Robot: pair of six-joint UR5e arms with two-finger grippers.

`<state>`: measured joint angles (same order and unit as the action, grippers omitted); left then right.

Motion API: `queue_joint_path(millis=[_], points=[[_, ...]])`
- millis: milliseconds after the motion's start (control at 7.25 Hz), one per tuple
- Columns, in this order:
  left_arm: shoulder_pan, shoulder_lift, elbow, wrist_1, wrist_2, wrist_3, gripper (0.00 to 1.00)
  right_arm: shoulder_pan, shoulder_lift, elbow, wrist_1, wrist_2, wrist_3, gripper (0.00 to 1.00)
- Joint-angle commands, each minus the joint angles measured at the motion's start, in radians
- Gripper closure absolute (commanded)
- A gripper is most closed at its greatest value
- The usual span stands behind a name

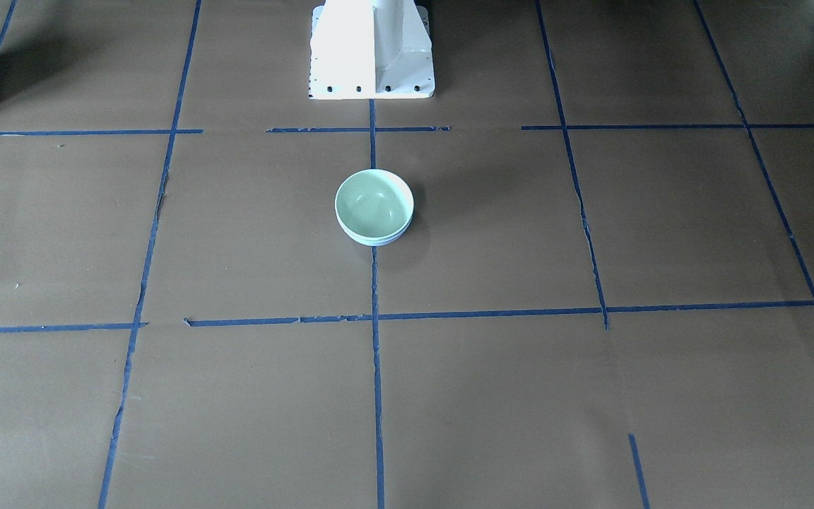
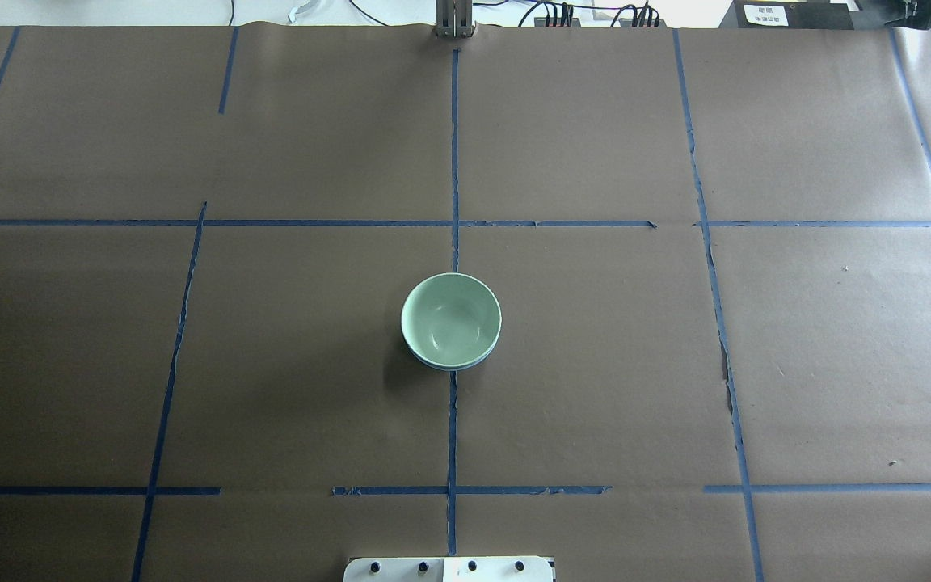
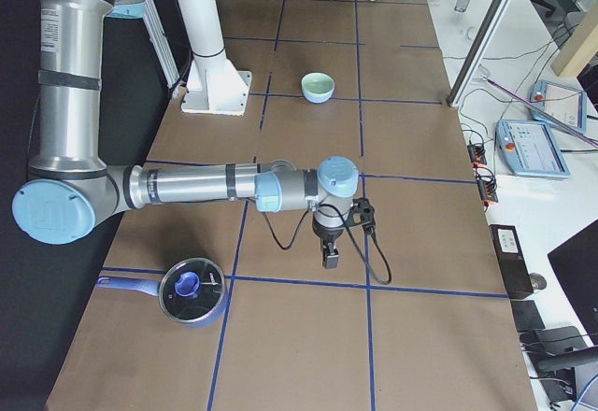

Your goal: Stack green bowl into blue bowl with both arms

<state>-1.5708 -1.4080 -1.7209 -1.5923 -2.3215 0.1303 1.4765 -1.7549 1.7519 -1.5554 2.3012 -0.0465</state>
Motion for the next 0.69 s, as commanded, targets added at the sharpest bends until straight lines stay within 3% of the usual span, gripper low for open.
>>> queue_joint_path(millis=[0, 552], points=[[0.001, 0.006, 0.023, -0.008, 0.004, 0.0, 0.0, -0.001, -0.002, -0.005, 0.0, 0.003, 0.004, 0.0], [0.001, 0.003, 0.034, -0.008, 0.001, 0.002, 0.0, -0.002, -0.002, -0.006, 0.001, 0.01, 0.004, 0.0]])
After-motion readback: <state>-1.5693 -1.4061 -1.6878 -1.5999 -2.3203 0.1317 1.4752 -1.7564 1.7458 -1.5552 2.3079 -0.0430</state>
